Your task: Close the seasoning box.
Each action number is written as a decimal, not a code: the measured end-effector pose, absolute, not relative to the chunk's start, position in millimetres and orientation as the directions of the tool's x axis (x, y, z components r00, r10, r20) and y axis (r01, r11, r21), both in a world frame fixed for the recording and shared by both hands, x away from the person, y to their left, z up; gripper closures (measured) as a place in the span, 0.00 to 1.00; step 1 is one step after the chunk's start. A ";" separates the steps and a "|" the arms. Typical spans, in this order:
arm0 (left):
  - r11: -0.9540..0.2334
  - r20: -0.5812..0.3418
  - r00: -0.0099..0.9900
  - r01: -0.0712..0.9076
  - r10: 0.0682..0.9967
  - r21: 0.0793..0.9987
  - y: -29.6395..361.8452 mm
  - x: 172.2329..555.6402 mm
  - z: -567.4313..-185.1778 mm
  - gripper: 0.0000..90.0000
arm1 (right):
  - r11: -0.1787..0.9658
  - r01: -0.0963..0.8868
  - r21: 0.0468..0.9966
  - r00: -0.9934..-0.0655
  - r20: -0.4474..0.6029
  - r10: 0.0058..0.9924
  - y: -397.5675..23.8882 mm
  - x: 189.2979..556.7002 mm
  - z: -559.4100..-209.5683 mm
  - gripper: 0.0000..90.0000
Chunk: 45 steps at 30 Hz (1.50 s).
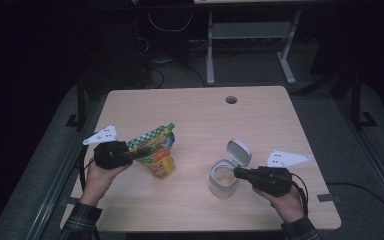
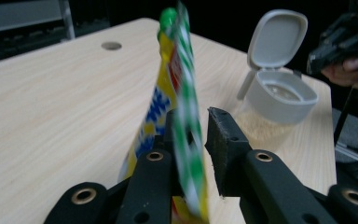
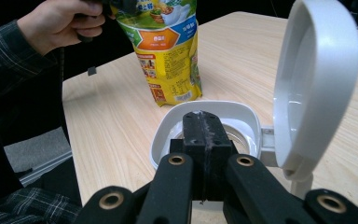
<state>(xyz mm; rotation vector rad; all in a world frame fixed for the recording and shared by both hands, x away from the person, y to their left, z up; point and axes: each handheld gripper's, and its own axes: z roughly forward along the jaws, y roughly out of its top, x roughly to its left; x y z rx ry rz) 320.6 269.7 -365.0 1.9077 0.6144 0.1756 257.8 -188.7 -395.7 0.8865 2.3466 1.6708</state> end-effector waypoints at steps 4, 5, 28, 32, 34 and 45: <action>-0.296 -0.169 0.857 0.343 0.486 0.891 273.7 314.5 -370.3 0.75 | 0.216 0.388 0.896 -0.816 0.226 0.532 -192.0 255.3 -397.7 1.00; -0.296 -0.169 0.857 0.343 0.486 0.891 273.7 314.5 -370.3 0.72 | 0.216 0.388 0.896 -0.816 0.226 0.532 -192.0 255.3 -397.7 1.00; -0.357 -0.147 0.795 0.419 0.589 0.835 297.2 269.8 -415.8 0.28 | 0.203 0.388 0.899 -0.764 0.191 0.616 -227.8 250.6 -399.0 1.00; -0.369 -0.148 0.792 0.430 0.593 0.824 298.1 263.3 -423.8 0.24 | 0.195 0.392 0.899 -0.751 0.190 0.633 -231.5 256.4 -402.5 1.00; -0.370 -0.153 0.788 0.439 0.596 0.819 297.8 261.7 -426.7 0.21 | 0.191 0.399 0.897 -0.746 0.196 0.636 -232.0 258.0 -403.0 1.00; -0.402 -0.155 0.785 0.464 0.600 0.790 288.3 255.1 -441.5 0.15 | 0.142 0.397 0.907 -0.723 0.213 0.657 -231.1 282.5 -405.2 1.00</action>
